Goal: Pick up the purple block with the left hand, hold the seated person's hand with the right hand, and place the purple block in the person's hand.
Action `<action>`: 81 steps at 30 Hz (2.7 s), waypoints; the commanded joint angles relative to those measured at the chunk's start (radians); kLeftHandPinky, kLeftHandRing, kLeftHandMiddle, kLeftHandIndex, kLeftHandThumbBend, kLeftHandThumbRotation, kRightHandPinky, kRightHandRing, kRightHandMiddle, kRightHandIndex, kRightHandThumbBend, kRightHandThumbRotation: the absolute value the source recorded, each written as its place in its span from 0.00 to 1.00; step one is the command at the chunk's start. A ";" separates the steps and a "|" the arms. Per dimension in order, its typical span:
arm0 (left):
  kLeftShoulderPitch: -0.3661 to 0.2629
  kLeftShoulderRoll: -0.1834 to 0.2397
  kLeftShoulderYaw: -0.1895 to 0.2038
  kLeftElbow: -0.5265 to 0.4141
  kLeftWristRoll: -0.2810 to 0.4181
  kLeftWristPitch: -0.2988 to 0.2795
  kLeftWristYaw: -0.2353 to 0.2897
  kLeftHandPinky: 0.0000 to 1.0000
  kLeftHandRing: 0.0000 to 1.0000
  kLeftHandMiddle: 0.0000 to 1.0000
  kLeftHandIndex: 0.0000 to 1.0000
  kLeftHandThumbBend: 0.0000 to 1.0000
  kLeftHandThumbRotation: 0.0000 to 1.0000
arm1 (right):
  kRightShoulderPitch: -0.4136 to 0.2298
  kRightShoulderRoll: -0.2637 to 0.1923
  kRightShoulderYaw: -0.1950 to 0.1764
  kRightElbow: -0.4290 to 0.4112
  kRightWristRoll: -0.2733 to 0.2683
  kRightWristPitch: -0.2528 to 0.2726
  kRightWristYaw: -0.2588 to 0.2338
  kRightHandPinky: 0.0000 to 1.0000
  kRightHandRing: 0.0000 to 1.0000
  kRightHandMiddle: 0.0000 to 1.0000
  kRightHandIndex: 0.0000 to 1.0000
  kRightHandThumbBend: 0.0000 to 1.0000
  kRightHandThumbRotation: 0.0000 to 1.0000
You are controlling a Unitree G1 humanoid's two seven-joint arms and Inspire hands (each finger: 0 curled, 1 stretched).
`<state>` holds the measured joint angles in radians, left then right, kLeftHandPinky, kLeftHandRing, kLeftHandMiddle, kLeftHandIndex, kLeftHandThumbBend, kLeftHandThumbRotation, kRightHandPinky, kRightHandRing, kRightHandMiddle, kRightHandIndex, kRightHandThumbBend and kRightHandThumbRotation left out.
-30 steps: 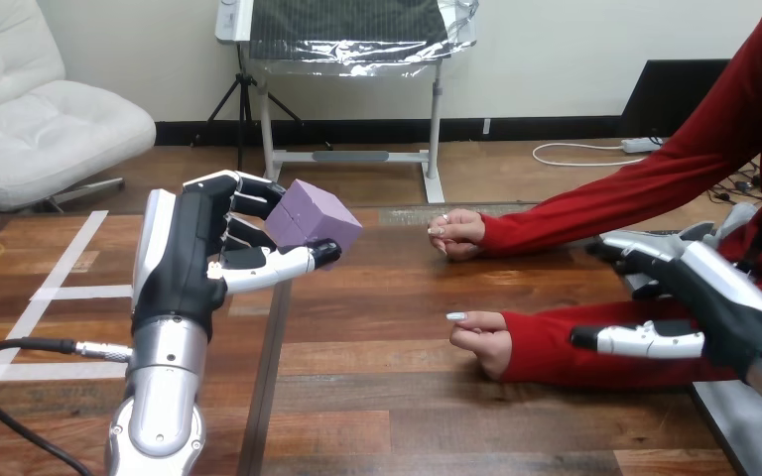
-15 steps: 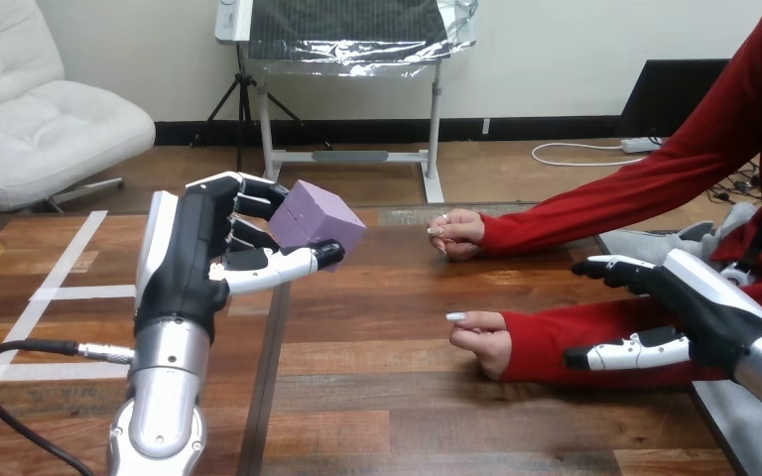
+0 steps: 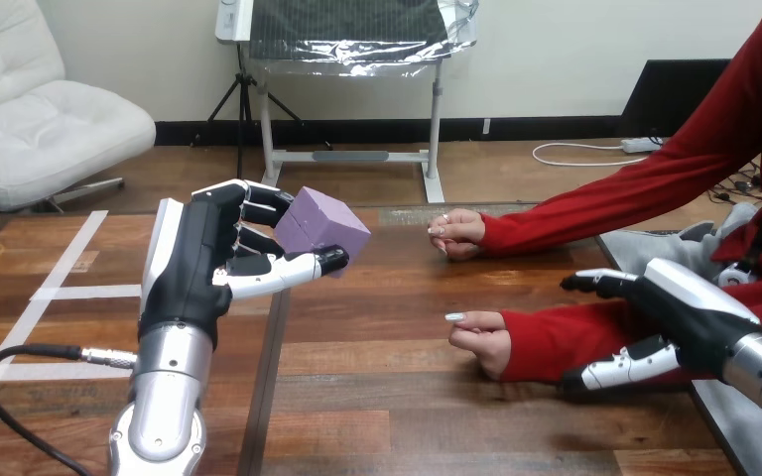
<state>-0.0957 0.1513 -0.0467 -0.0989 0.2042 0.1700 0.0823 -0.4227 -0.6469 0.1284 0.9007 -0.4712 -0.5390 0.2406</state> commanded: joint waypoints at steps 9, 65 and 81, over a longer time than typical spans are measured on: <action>-0.025 0.004 0.023 -0.053 -0.003 -0.017 -0.010 0.33 0.39 0.42 0.45 0.61 0.00 | -0.120 -0.030 0.045 0.035 -0.039 0.020 -0.044 0.98 0.91 0.91 0.89 1.00 0.37; -0.013 -0.007 0.037 -0.066 -0.012 0.003 -0.018 0.33 0.39 0.42 0.45 0.61 0.00 | -0.197 0.098 0.249 0.211 -0.207 0.100 -0.371 0.62 0.70 0.72 0.72 0.84 0.38; -0.009 -0.001 0.036 -0.056 -0.014 -0.021 -0.026 0.33 0.39 0.42 0.45 0.60 0.00 | -0.178 0.127 0.242 0.205 -0.188 0.093 -0.392 0.59 0.67 0.70 0.69 0.74 0.51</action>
<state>-0.0781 0.1466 -0.0201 -0.1115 0.1919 0.1800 0.0585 -0.5560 -0.5555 0.3629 1.1114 -0.6726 -0.4398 -0.1341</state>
